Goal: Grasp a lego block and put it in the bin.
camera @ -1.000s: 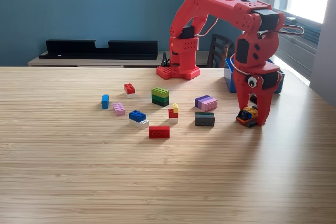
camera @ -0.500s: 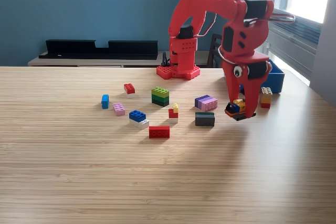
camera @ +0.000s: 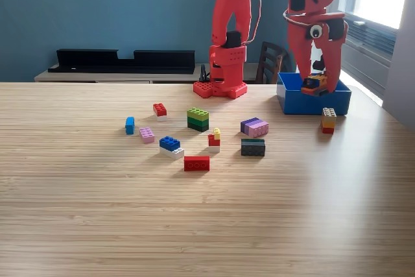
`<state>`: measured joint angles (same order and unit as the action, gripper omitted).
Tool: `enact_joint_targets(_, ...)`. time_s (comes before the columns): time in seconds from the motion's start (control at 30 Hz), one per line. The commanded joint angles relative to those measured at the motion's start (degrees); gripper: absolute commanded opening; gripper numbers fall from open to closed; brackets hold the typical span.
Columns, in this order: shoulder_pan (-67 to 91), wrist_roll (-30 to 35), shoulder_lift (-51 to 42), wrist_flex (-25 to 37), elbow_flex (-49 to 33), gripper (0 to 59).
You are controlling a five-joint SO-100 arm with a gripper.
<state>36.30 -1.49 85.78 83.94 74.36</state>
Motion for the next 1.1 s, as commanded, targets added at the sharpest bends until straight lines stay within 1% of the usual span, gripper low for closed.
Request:
enact_joint_targets(0.03,8.61,1.58,10.81,3.43,-1.41,0.0)
enact_joint_targets(0.2,16.08,3.52,10.99,7.03,-3.34,0.0)
enact_joint_targets(0.37,23.38,5.89,10.99,10.28,-2.99,0.0)
enact_joint_targets(0.6,30.76,6.06,10.9,13.45,-1.49,0.0)
enact_joint_targets(0.77,35.16,6.68,10.9,13.62,3.08,0.0)
enact_joint_targets(0.9,35.33,7.21,10.63,13.54,5.27,0.0)
enact_joint_targets(1.03,35.6,6.24,10.63,13.27,7.91,0.4)
enact_joint_targets(1.07,35.6,5.8,10.63,13.27,8.26,3.4)
enact_joint_targets(1.1,35.6,5.36,10.63,13.36,8.53,4.8)
